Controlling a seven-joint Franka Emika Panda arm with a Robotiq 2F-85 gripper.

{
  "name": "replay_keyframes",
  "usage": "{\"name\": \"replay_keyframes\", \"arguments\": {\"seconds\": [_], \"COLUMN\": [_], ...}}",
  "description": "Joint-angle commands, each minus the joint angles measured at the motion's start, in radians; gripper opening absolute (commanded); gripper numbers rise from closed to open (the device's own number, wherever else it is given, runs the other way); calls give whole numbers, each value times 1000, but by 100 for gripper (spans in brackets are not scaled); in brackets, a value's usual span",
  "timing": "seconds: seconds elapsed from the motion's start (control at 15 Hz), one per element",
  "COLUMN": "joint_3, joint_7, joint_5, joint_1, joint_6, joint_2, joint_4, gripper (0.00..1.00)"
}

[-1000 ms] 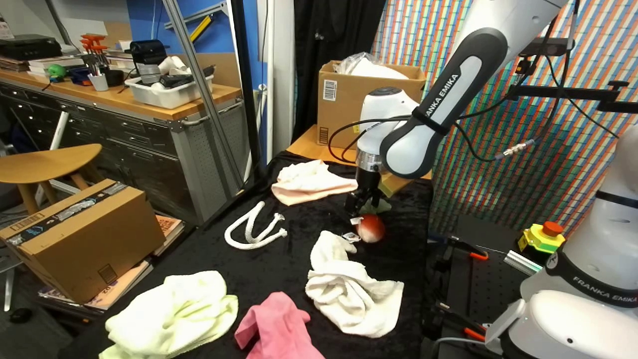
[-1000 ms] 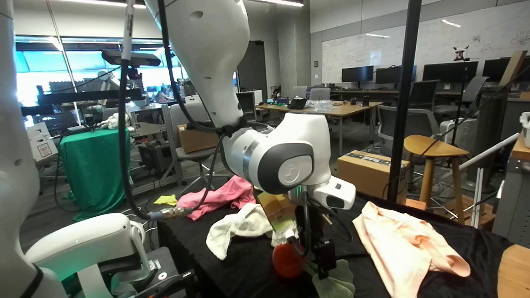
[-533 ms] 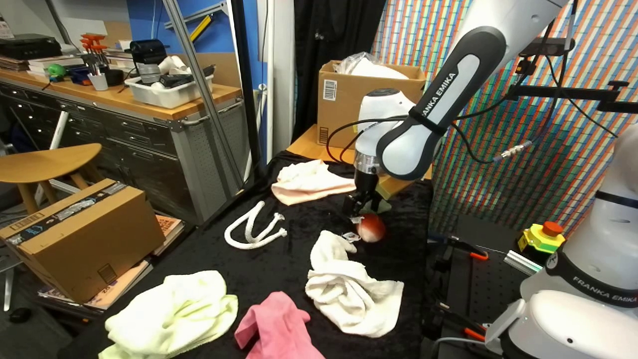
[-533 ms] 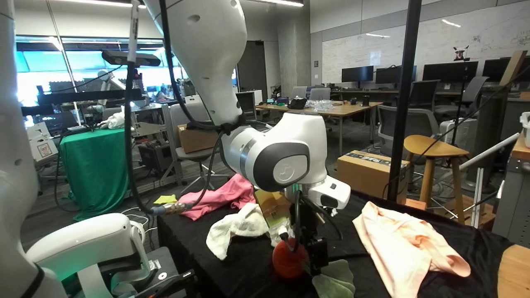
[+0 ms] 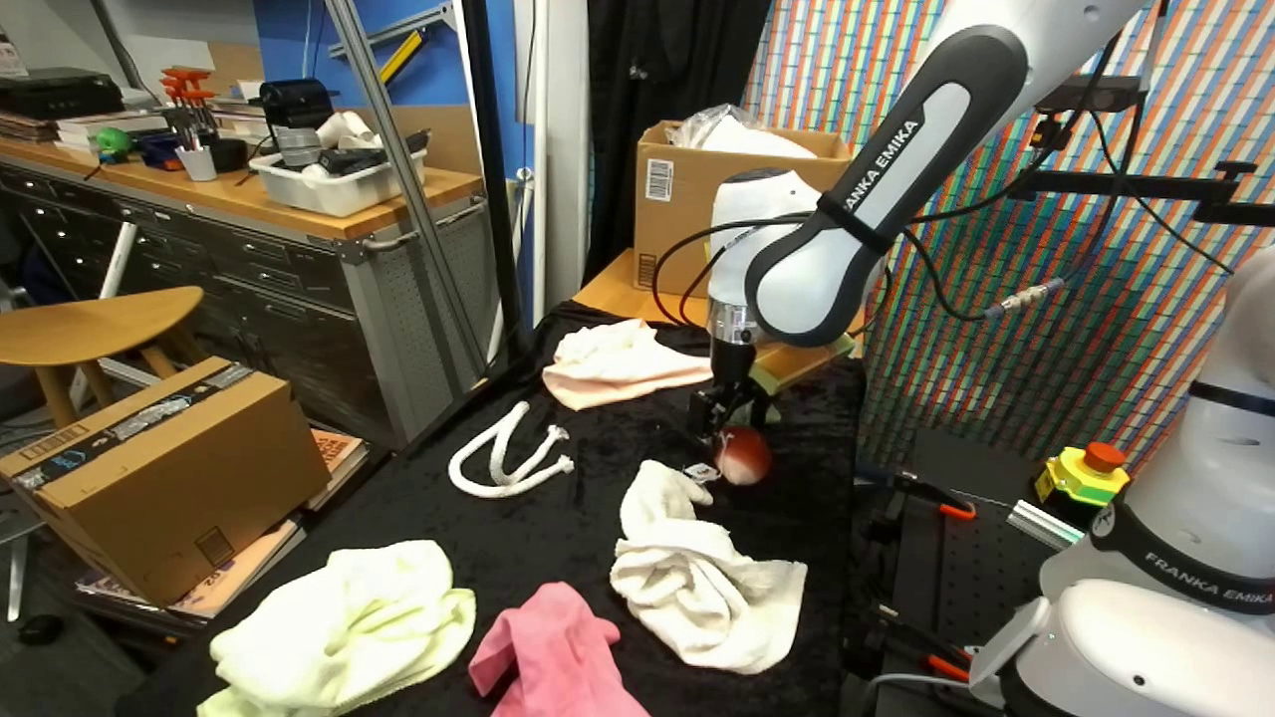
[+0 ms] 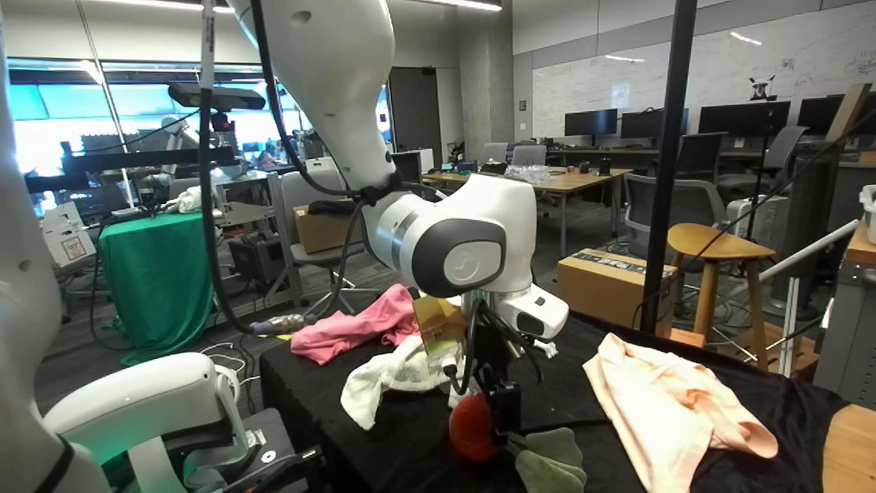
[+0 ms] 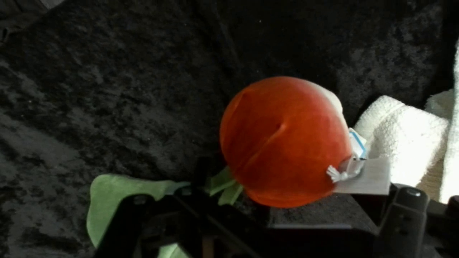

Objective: Pile the items on the black tablecloth together.

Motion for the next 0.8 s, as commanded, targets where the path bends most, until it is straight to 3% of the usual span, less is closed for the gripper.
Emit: {"name": "replay_keyframes", "arguments": {"seconds": [0.0, 0.47, 0.67, 0.73], "joint_3": [13, 12, 12, 9], "joint_7": [3, 8, 5, 13], "joint_5": [43, 54, 43, 29], "joint_1": [1, 1, 3, 7], "joint_6": [-30, -44, -61, -65], "joint_2": [-33, -34, -51, -61], "joint_4": [1, 6, 4, 5], "gripper": [68, 14, 7, 10]}}
